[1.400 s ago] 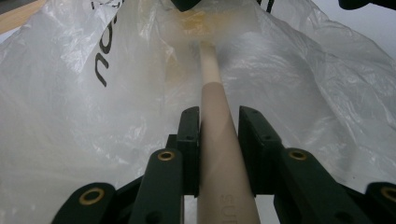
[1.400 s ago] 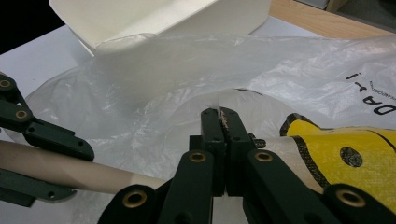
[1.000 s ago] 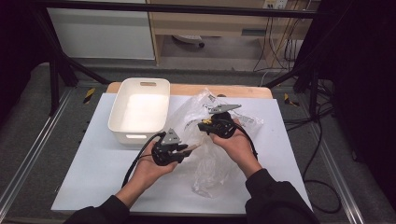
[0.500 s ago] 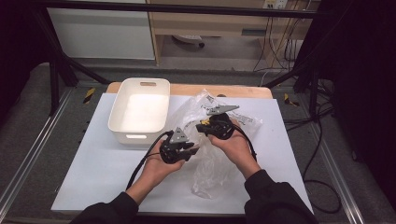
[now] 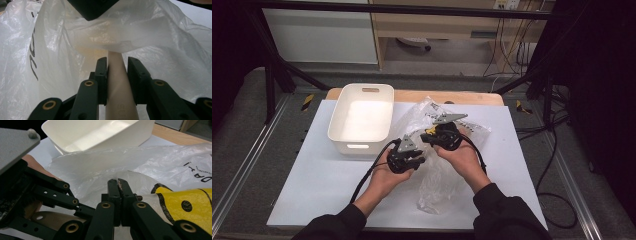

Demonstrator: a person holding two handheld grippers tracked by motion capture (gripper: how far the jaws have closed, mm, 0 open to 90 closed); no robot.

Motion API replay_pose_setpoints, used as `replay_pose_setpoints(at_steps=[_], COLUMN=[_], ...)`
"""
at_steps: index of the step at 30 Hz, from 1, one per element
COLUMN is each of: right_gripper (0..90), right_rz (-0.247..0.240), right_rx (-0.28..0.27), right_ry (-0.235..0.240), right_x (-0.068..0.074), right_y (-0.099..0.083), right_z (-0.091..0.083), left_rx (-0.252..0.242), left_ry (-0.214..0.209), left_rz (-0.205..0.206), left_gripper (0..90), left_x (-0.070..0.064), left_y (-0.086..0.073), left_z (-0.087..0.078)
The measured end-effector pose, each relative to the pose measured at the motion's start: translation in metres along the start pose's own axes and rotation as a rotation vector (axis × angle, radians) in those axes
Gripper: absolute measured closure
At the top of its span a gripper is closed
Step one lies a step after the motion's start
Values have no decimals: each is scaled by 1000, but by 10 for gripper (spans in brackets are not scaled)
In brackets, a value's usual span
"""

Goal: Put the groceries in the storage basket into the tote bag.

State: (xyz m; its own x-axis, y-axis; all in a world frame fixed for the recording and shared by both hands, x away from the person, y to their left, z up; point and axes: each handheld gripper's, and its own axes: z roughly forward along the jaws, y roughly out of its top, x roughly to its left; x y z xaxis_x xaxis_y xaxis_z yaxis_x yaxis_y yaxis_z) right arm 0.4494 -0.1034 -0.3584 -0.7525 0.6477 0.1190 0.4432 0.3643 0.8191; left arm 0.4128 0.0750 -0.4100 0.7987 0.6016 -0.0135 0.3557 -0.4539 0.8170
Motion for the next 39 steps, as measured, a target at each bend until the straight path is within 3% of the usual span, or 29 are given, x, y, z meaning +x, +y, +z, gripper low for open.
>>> replay_pose_setpoints(at_steps=[12,25,39], right_gripper=[900,900,900], right_rz=[17,3,-1], right_rx=[-13,-21,-12], right_ry=[-6,-18,-18], right_x=[-6,-9,-10], right_y=[2,12,12], right_z=[-12,-22,-23], left_rx=[-3,6,-67], left_ry=[4,21,49], left_rz=[15,28,1], left_gripper=[702,703,704], left_x=[-5,-5,-5], left_y=[-1,-5,-3], left_z=[9,16,21])
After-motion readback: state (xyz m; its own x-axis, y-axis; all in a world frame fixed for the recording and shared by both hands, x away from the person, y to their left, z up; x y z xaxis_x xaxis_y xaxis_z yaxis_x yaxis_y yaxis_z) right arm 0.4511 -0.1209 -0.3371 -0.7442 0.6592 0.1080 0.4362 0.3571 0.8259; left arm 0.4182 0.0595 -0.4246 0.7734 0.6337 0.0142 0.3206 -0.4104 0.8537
